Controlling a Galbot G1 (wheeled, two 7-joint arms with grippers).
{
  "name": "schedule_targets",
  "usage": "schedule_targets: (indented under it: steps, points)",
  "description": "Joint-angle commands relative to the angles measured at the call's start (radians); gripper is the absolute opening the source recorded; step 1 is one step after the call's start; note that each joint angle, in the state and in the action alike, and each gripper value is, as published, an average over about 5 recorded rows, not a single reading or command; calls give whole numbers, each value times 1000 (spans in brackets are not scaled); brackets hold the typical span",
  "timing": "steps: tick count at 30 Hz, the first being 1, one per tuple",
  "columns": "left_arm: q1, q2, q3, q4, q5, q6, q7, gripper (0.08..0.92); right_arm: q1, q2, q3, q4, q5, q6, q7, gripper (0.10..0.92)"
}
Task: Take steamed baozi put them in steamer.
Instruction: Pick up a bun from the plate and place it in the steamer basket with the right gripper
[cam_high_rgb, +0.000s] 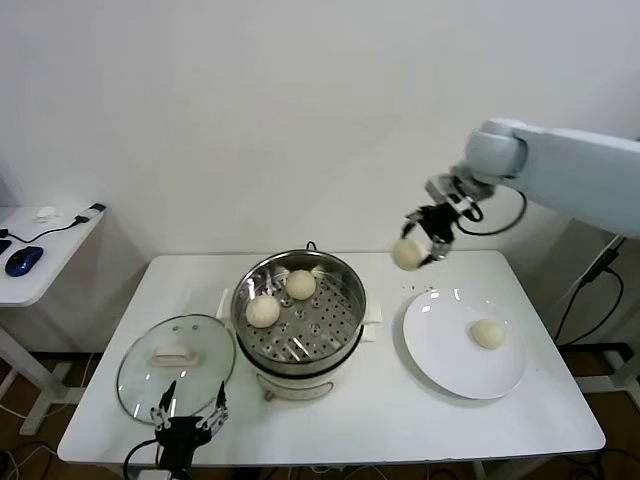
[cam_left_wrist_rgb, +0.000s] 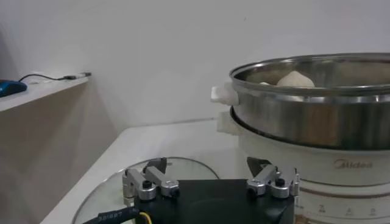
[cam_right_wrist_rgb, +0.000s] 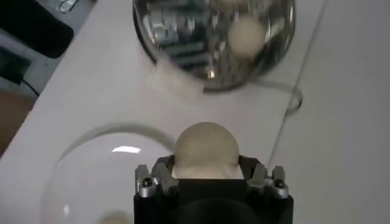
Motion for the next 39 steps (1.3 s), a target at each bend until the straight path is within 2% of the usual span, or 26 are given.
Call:
schedule_targets:
  steps: [1, 11, 24, 29, 34, 39]
  points:
    - [0, 0, 2, 1, 1, 1, 0, 823, 71, 280, 45, 195, -85, 131, 9, 704]
    - [2, 3, -9, -5, -5, 3, 0, 823, -170, 404, 13, 153, -358, 202, 53, 704]
    - [16, -5, -9, -6, -3, -7, -10, 823, -313, 426, -2, 18, -469, 147, 146, 704]
    - [16, -7, -8, -6, -3, -7, -15, 823, -313, 431, -2, -10, -445, 159, 125, 711]
    - [18, -7, -8, -9, -4, -7, -19, 823, -270, 415, 4, -8, -366, 178, 69, 798]
    - [22, -5, -7, -14, -3, -7, -19, 823, -171, 327, 30, 2, -277, 191, 33, 822]
